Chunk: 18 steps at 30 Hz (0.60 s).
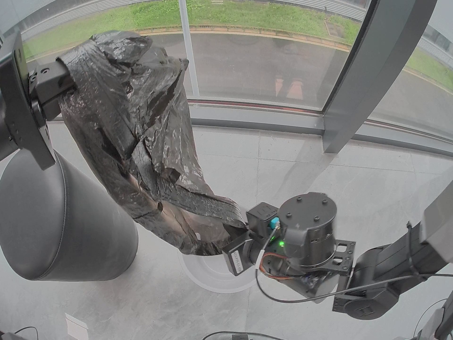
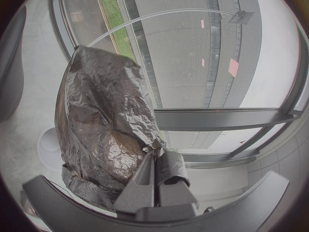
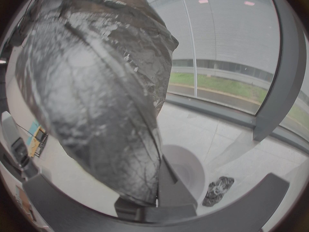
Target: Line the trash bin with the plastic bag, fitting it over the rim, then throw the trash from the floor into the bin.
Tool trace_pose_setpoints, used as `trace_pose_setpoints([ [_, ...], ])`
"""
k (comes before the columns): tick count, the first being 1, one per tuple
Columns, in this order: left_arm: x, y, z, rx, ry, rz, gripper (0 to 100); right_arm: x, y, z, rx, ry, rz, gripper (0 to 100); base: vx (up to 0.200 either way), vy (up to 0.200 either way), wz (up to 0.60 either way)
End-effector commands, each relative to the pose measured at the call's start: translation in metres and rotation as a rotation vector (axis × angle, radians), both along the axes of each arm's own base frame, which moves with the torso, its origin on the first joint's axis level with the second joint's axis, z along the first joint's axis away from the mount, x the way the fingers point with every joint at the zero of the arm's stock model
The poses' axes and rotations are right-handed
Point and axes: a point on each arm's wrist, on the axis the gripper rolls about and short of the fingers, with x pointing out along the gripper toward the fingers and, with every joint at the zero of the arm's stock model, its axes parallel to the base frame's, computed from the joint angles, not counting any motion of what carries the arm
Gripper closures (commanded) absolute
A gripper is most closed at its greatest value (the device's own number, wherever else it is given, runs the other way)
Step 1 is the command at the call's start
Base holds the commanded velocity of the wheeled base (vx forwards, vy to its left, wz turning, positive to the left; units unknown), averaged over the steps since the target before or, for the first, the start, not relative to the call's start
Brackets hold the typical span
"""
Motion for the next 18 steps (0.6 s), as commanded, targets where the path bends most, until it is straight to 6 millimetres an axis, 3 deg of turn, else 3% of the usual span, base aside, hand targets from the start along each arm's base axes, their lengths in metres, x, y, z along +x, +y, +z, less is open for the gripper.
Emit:
trace_pose_setpoints([
  [1, 0.002, 0.000, -0.015, 0.018, 0.022, 0.002, 100, -0.012, -0.036, 0.042, 0.093, 0.063, 0.039, 100, 0.000, 0.000, 0.00],
  [9, 0.008, -0.001, -0.045, 0.037, 0.043, -0.074, 100, -0.019, -0.078, 0.071, 0.213, 0.397, 0.163, 100, 0.000, 0.000, 0.00],
  [18, 0.010, -0.002, -0.074, 0.077, 0.104, -0.101, 100, -0.021, -0.091, 0.066, 0.234, 0.598, 0.238, 100, 0.000, 0.000, 0.00],
])
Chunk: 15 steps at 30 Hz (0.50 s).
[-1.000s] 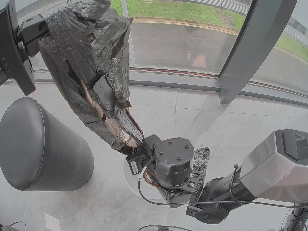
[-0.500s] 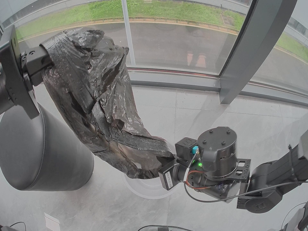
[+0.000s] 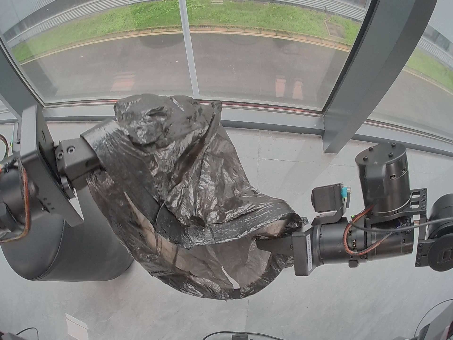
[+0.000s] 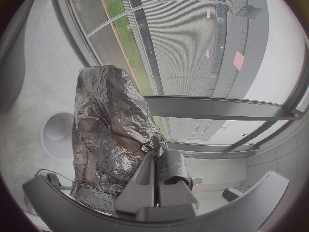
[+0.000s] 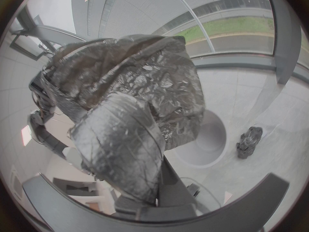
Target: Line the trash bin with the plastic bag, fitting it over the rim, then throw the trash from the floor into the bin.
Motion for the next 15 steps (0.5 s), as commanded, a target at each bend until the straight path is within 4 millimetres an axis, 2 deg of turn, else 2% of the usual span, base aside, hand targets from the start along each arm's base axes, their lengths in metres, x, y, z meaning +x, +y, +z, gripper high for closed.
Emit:
trace_pose_setpoints([
  [1, 0.002, 0.000, -0.020, 0.037, 0.054, -0.002, 100, -0.005, -0.012, 0.011, 0.038, 0.064, 0.030, 100, 0.000, 0.000, 0.00],
  [8, -0.001, 0.002, -0.044, 0.066, 0.099, -0.016, 100, -0.006, -0.017, 0.003, 0.006, 0.217, 0.119, 100, 0.000, 0.000, 0.00],
  [15, -0.004, 0.004, -0.062, 0.100, 0.151, -0.020, 100, -0.007, -0.020, 0.006, -0.034, 0.389, 0.190, 100, 0.000, 0.000, 0.00],
])
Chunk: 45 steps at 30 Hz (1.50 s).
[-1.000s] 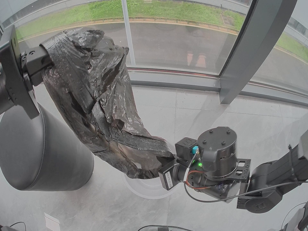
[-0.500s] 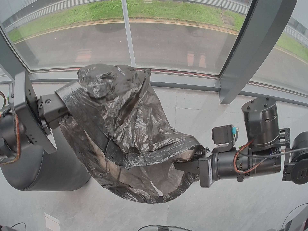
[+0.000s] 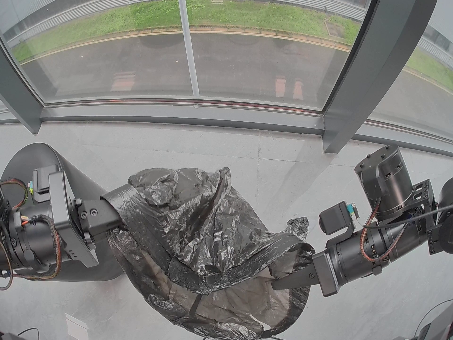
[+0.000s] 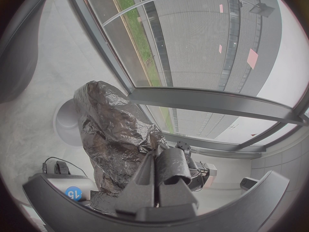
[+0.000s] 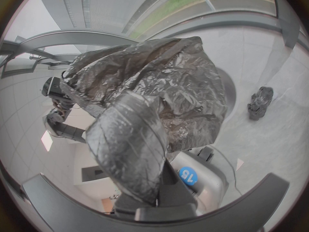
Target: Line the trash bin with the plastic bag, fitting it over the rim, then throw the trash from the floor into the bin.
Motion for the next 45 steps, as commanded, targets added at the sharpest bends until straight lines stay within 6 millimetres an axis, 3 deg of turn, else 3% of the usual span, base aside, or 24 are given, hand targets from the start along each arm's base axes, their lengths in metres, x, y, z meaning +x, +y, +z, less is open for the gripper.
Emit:
trace_pose_setpoints([
  [1, -0.003, 0.002, -0.016, 0.029, 0.045, -0.005, 100, 0.004, -0.001, 0.005, 0.026, 0.058, 0.037, 100, 0.000, 0.000, 0.00],
  [19, -0.002, -0.001, -0.047, 0.091, 0.152, -0.059, 100, 0.002, 0.000, -0.017, -0.064, 0.224, 0.046, 100, 0.000, 0.000, 0.00],
  [32, 0.016, -0.015, -0.066, 0.118, 0.215, -0.140, 100, -0.003, -0.010, -0.038, -0.118, 0.289, 0.026, 100, 0.000, 0.000, 0.00],
  [45, 0.046, -0.038, -0.091, 0.133, 0.251, -0.162, 100, 0.028, -0.011, -0.056, -0.078, 0.254, -0.049, 100, 0.000, 0.000, 0.00],
])
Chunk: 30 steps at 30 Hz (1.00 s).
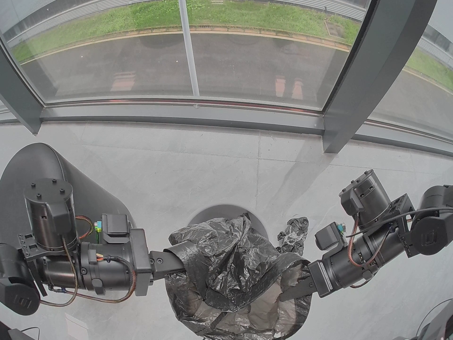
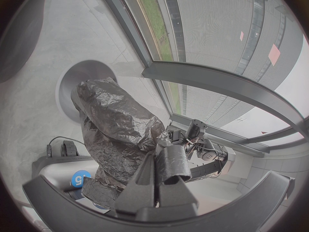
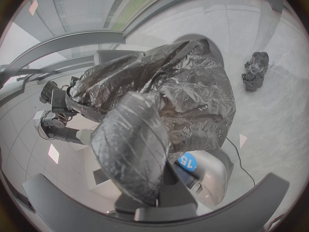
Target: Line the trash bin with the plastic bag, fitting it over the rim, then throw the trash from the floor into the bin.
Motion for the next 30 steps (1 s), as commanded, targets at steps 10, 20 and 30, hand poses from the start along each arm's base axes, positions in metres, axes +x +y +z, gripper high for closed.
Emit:
trace_pose_setpoints([
  [10, 0.038, -0.011, -0.032, 0.030, 0.050, 0.047, 100, 0.043, 0.028, -0.037, 0.056, -0.043, -0.048, 100, 0.000, 0.000, 0.00],
  [20, 0.062, 0.001, -0.038, 0.040, 0.054, 0.131, 100, 0.071, 0.048, -0.054, 0.068, -0.080, -0.075, 100, 0.000, 0.000, 0.00],
  [30, 0.078, 0.015, -0.034, 0.005, -0.006, 0.201, 100, 0.095, 0.063, -0.066, 0.056, -0.174, -0.126, 100, 0.000, 0.000, 0.00],
])
